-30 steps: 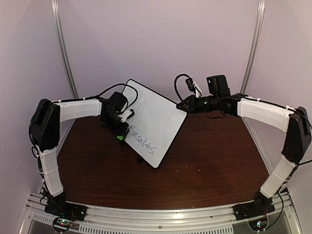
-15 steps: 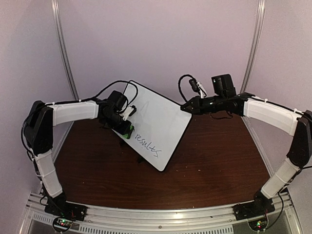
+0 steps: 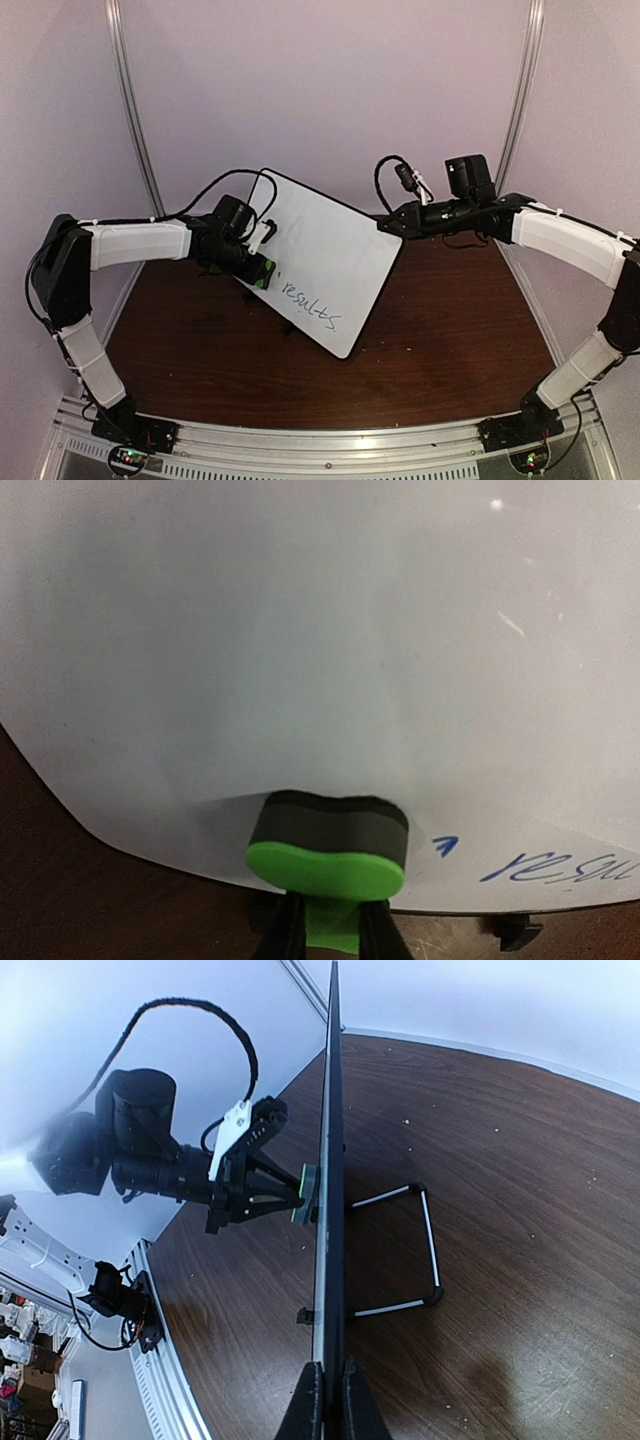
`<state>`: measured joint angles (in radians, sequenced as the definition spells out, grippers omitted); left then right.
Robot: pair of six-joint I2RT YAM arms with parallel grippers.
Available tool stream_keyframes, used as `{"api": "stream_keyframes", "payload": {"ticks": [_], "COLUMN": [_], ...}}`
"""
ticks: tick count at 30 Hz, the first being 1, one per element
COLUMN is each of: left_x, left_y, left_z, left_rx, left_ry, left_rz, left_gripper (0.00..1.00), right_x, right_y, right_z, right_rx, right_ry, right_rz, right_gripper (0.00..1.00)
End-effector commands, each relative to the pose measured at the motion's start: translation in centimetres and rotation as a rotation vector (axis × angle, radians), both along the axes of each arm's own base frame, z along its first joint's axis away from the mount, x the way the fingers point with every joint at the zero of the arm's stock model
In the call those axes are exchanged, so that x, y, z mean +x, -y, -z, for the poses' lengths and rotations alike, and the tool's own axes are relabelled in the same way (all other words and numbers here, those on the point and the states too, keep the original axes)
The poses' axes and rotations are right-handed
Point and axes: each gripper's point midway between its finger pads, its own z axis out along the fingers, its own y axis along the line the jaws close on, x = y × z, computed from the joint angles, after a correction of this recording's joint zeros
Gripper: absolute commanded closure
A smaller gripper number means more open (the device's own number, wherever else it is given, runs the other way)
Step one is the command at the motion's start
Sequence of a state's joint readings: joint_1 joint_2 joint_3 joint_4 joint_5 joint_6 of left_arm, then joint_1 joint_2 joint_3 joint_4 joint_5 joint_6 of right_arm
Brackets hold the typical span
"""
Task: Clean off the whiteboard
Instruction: Erase the center of the whiteboard.
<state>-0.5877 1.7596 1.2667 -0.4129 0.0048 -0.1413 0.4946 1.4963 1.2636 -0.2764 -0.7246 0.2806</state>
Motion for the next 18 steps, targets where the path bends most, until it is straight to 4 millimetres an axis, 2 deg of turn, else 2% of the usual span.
{"api": "stream_keyframes", "payload": {"ticks": [1, 4, 7, 11, 15, 18], "left_x": [-2.2, -3.6, -4.8, -6.0, -5.9, -4.0], "left_y": [1.6, 1.0, -1.0, -1.8, -2.4, -2.3], "left_z": [1.4, 3.7, 6.1, 7.5, 7.7, 5.9], "left_rx": [-0.027, 0.022, 0.089, 0.103, 0.120, 0.125], "left_ry": [-0.038, -0.113, -0.159, -0.203, -0.192, -0.115], "left_rz": [0.043, 0.010, -0.044, -0.066, -0.082, -0.109], "left_gripper": [1.00, 1.00, 1.00, 1.00, 1.00, 1.00], "right_x": [-1.3, -1.3, -1.4, -1.4, -1.5, -1.5], "right_y": [-0.8, -0.9, -0.9, -0.9, -0.9, -0.9], "right_z": [-0.7, -0.7, -0.7, -0.6, -0.4, -0.2], "right_rx": [0.030, 0.032, 0.035, 0.035, 0.035, 0.035], "right_ry": [0.014, 0.014, 0.014, 0.012, 0.012, 0.009], "right_rz": [-0.072, -0.074, -0.076, -0.077, -0.079, -0.080], "right_gripper": [1.00, 1.00, 1.00, 1.00, 1.00, 1.00]}}
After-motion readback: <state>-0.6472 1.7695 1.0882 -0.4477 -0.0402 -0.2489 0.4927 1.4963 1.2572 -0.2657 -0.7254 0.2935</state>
